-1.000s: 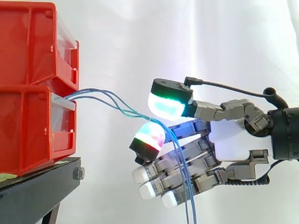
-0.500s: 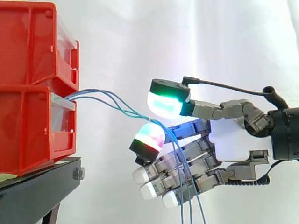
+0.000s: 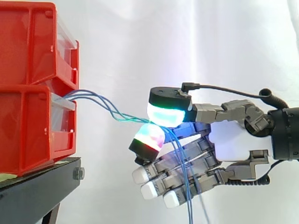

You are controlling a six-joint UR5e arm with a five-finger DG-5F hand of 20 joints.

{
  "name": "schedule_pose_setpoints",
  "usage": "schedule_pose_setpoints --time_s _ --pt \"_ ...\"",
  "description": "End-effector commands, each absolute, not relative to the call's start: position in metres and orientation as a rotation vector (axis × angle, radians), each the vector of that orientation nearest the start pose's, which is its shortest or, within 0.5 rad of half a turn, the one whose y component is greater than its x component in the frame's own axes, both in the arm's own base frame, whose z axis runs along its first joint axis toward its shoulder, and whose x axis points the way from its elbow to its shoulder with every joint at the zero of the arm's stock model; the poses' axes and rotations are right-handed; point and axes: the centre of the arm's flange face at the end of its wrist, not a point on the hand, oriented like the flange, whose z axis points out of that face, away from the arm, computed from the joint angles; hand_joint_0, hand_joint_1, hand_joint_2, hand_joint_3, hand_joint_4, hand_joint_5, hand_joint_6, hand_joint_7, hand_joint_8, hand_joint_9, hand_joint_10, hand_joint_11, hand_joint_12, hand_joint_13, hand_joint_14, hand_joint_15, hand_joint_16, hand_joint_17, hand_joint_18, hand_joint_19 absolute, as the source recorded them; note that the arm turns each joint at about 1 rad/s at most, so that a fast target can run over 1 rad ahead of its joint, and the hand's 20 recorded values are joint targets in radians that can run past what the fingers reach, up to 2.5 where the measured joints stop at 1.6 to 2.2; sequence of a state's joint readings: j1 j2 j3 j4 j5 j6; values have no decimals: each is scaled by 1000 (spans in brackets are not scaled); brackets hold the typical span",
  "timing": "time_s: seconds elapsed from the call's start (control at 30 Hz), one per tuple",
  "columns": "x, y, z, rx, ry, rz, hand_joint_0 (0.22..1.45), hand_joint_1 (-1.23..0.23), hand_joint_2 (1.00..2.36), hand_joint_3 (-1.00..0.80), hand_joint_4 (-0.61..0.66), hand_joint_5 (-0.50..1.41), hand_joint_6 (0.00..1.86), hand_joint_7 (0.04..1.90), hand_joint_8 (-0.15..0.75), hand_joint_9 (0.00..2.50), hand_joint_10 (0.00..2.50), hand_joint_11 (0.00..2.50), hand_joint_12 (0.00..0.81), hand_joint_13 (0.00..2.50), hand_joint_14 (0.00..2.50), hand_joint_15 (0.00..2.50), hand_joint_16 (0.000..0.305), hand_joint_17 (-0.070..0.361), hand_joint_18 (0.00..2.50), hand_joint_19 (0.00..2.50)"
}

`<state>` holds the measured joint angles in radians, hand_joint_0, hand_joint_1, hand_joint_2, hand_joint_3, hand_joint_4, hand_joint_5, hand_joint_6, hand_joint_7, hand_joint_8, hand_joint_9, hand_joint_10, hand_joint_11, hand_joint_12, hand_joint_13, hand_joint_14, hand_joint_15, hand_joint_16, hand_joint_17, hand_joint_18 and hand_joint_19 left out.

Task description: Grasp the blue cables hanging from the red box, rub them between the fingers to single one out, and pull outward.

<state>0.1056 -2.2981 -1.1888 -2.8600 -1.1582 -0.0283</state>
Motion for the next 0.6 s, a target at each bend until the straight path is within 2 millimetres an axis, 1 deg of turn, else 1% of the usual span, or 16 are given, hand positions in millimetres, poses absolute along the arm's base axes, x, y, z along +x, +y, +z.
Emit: schedule_pose_setpoints --time_s 0.0,0.17,0.57 --pt "750 -95 242 1355 1049 917 689 -743 1016 -216 314 -107 503 1106 243 865 9 349 332 762 12 339 44 99 658 501" --pt "750 -94 242 1354 1047 918 710 -802 1015 -190 294 -116 503 1102 232 809 9 348 324 723 12 328 42 96 629 491" --pt "750 -94 241 1359 1053 914 754 -844 1016 -202 280 -133 502 1066 224 738 10 332 323 678 11 307 41 92 587 454"
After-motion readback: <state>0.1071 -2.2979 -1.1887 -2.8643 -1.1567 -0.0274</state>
